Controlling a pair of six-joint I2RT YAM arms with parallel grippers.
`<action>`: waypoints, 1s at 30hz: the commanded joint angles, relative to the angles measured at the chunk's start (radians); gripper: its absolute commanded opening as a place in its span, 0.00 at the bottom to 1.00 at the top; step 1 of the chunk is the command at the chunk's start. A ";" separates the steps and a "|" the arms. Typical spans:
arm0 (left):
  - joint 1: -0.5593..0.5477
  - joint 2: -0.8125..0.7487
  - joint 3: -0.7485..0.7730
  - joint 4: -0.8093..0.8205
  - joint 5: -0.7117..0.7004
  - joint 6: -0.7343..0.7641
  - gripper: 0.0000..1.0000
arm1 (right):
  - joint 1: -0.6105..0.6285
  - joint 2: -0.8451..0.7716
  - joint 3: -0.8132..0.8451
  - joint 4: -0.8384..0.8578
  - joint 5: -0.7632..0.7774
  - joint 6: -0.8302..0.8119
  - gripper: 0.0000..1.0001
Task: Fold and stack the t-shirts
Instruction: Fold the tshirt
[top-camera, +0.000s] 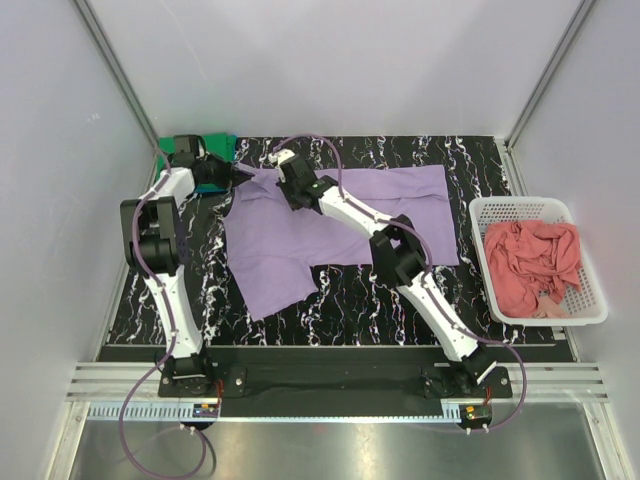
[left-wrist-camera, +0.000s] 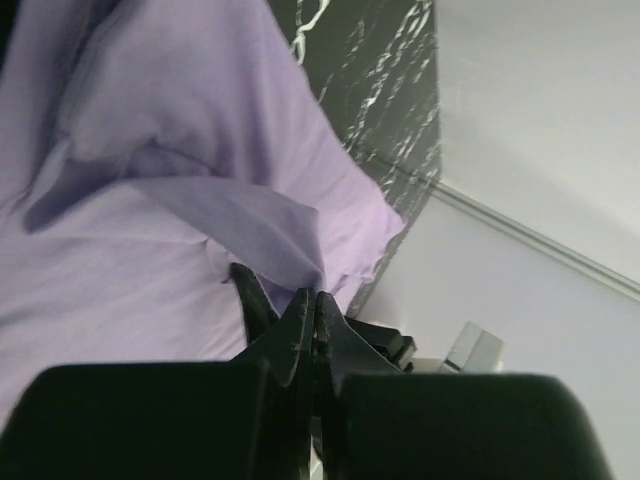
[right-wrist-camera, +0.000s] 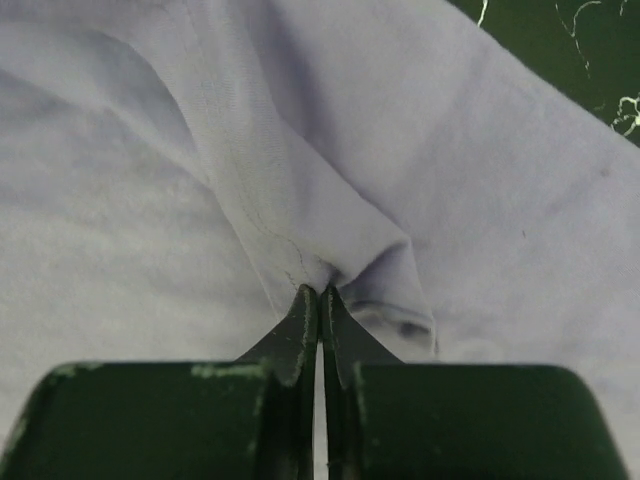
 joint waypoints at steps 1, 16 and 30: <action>0.011 -0.079 0.058 -0.205 -0.043 0.159 0.00 | 0.004 -0.159 -0.053 0.038 -0.013 -0.044 0.00; 0.048 -0.164 -0.064 -0.495 -0.178 0.443 0.00 | 0.002 -0.268 -0.191 -0.077 -0.263 0.002 0.00; 0.046 -0.171 -0.165 -0.537 -0.281 0.544 0.15 | 0.002 -0.328 -0.328 -0.051 -0.276 0.048 0.11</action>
